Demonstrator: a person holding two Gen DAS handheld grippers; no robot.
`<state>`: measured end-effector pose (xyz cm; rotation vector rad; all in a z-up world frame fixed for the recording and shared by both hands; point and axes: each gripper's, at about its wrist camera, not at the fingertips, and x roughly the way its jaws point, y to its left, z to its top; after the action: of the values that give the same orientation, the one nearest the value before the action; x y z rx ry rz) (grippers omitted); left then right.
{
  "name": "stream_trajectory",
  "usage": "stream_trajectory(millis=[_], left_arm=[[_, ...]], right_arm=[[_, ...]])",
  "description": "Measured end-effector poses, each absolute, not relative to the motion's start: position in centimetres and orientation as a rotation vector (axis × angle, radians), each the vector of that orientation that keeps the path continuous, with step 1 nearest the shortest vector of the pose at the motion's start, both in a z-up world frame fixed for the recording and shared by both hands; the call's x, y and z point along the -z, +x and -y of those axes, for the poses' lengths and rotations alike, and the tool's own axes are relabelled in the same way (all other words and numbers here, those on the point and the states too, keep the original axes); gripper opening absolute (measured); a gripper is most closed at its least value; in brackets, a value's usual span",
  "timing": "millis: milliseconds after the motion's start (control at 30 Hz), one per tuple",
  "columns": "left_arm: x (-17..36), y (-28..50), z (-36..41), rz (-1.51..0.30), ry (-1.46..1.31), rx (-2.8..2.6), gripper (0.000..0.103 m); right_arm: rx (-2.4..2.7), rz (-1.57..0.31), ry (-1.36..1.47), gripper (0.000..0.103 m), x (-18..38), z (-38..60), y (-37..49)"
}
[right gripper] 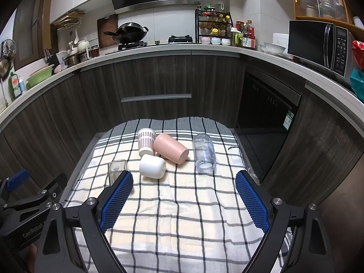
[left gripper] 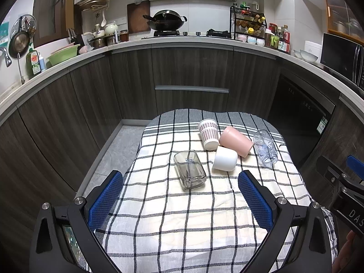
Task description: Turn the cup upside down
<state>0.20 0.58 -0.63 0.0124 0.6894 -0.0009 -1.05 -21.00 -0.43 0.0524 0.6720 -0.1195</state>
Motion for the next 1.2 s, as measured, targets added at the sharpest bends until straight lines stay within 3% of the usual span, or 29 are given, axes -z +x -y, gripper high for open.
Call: stream_trajectory(millis=[1200], left_arm=[[1.7,0.2,-0.9,-0.703,0.004,0.0,0.103]], right_arm=[[0.118,-0.682,0.058,0.091,0.9,21.1,-1.1]])
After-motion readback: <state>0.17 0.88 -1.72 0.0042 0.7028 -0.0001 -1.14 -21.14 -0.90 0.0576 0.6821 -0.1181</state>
